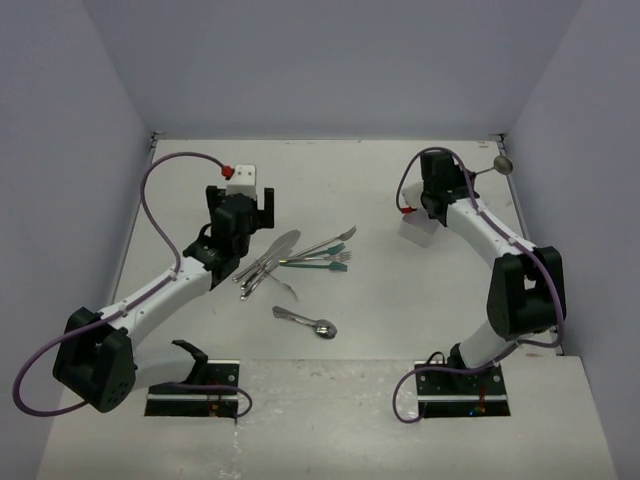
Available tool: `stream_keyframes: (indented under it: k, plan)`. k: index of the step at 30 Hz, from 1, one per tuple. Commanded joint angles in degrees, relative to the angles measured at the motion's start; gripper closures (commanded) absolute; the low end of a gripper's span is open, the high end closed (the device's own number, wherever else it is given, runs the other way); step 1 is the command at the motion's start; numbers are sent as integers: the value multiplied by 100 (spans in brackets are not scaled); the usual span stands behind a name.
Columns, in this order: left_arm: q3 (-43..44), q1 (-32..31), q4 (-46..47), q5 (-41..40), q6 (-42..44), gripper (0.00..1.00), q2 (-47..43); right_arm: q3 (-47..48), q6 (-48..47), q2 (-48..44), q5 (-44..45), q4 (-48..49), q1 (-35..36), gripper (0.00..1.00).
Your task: Sort the eating utensils into containers
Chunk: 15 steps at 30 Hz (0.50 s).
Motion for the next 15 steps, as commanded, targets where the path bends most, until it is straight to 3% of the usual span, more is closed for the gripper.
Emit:
stream_keyframes:
  k: [1,15]
  plan:
    - [130,54,79,92,-8,0,158,228,-1565,80,259,161,-69,100]
    - [165,54,61,145,-26,0,466,-133,-1688,520,163,601,71,100]
